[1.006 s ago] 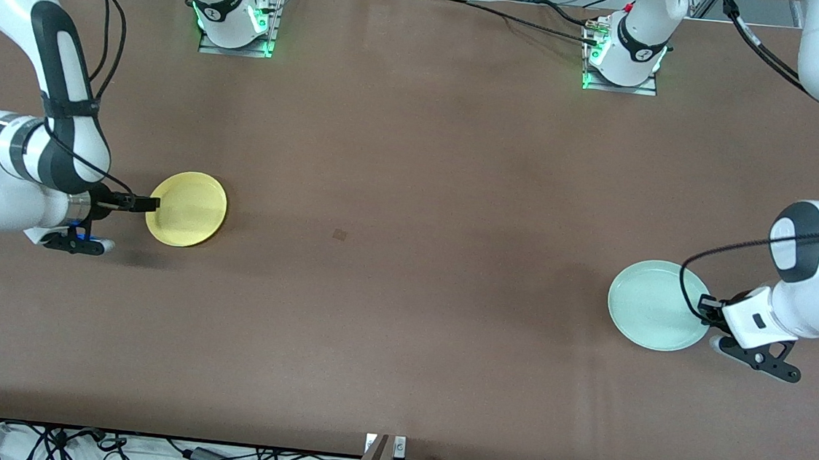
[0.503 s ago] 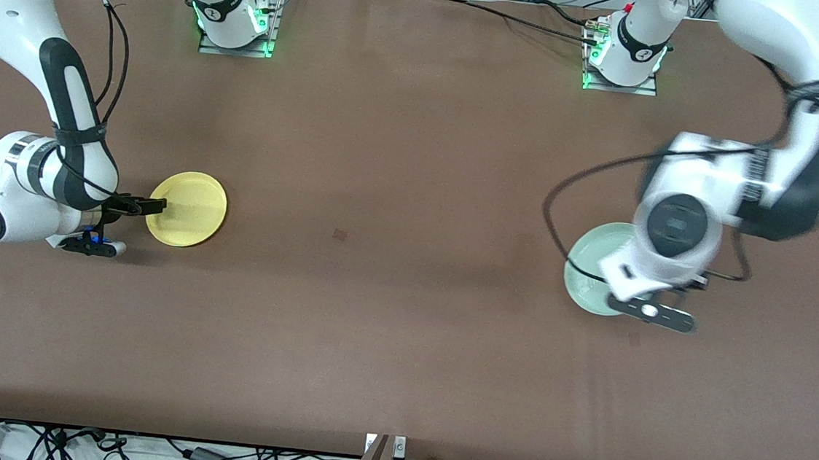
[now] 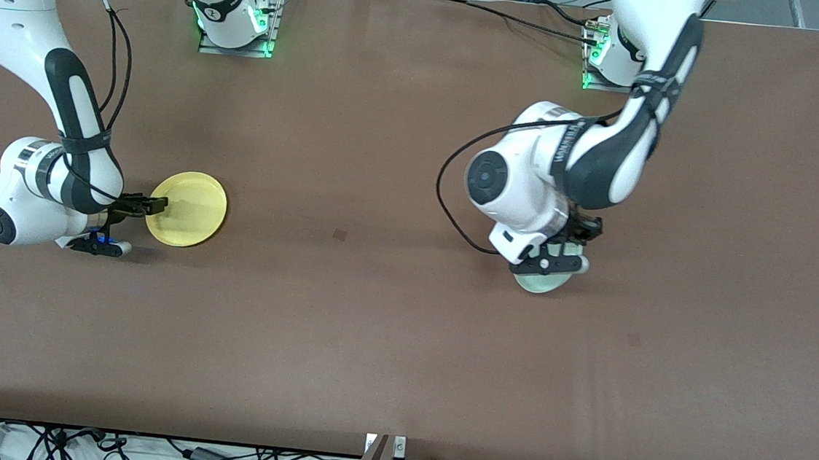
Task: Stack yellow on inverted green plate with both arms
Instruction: 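Lift and flip the green plate upside down, lowering it mid-table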
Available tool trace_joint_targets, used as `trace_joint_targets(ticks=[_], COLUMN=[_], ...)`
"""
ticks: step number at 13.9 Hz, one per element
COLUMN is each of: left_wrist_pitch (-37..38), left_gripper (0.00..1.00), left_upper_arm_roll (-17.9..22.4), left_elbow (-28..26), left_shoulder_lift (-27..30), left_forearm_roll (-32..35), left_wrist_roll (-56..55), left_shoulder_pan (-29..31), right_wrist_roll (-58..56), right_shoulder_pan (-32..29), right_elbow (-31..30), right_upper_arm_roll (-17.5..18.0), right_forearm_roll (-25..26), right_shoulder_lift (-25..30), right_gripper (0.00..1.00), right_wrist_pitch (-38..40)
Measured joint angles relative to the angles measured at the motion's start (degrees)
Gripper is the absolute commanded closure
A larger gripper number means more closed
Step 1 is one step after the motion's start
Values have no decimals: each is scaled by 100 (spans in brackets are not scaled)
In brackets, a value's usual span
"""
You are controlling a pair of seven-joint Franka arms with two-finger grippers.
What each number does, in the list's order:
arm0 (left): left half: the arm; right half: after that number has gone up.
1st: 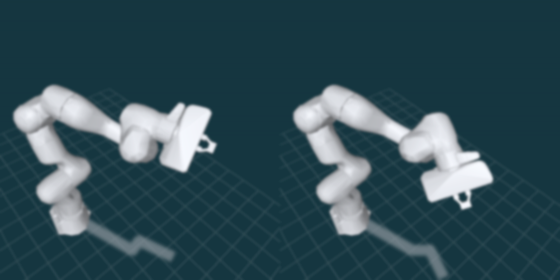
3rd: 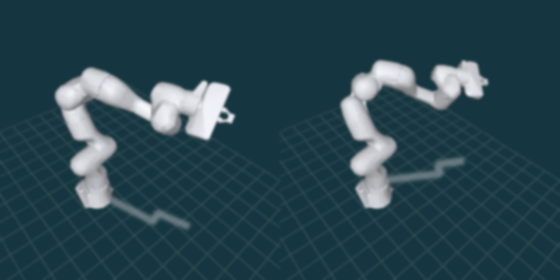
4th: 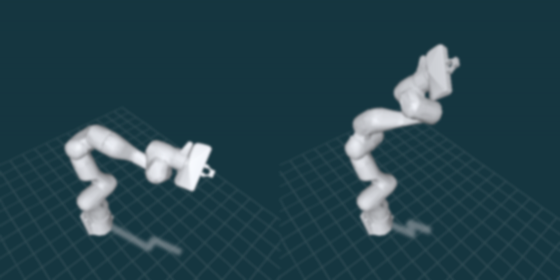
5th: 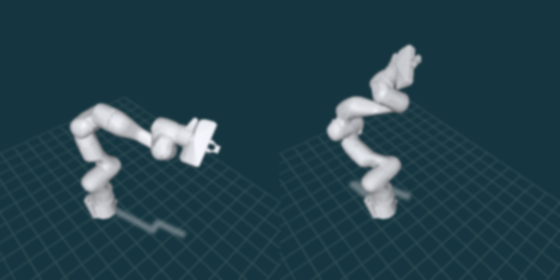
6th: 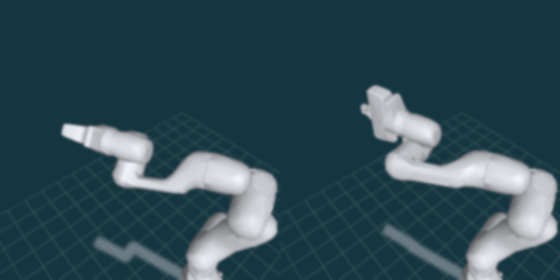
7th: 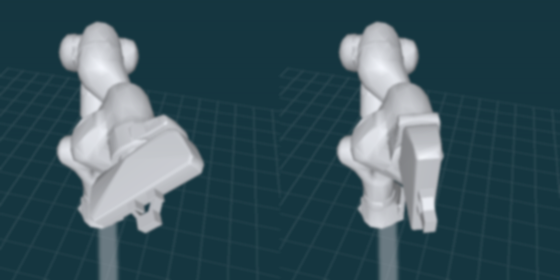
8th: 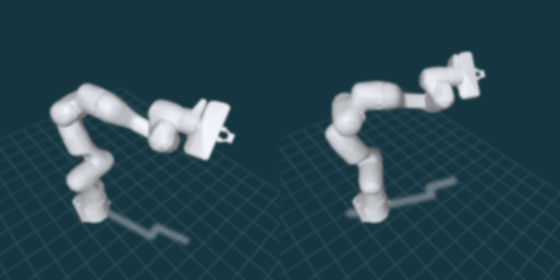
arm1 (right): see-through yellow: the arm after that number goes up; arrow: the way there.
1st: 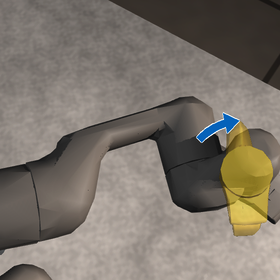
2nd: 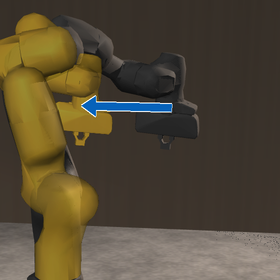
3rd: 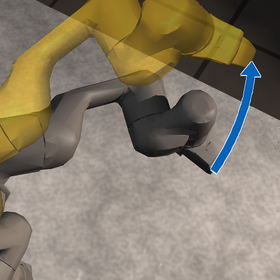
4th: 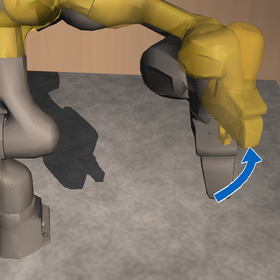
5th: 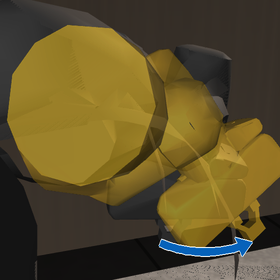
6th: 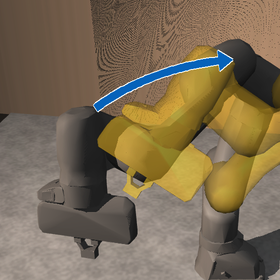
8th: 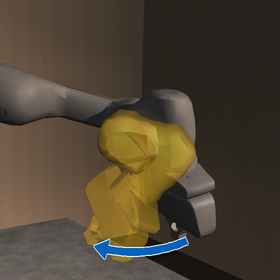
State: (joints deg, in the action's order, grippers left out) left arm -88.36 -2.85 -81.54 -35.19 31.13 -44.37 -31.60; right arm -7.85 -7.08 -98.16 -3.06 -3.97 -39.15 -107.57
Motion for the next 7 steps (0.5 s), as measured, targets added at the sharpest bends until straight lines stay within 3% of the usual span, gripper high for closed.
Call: trace_joint_targets(ticks=[4, 7], left_wrist_pitch=[320, 353], left_gripper=[99, 99], left_upper_arm_roll=[12, 32], left_elbow=[-1, -2], left_shoulder_lift=[-279, -407], left_forearm_roll=[208, 228], left_wrist_roll=[-1021, -1581], left_shoulder_pan=[-452, -632], right_wrist_roll=[-1, -6], right_shoulder_pan=[-2, -2], right_elbow=[4, 39], right_upper_arm_roll=[0, 7], right_forearm_roll=[-1, -40], right_shoulder_lift=[-13, 5], right_gripper=[100, 100], right_wrist_pitch=[-2, 54])
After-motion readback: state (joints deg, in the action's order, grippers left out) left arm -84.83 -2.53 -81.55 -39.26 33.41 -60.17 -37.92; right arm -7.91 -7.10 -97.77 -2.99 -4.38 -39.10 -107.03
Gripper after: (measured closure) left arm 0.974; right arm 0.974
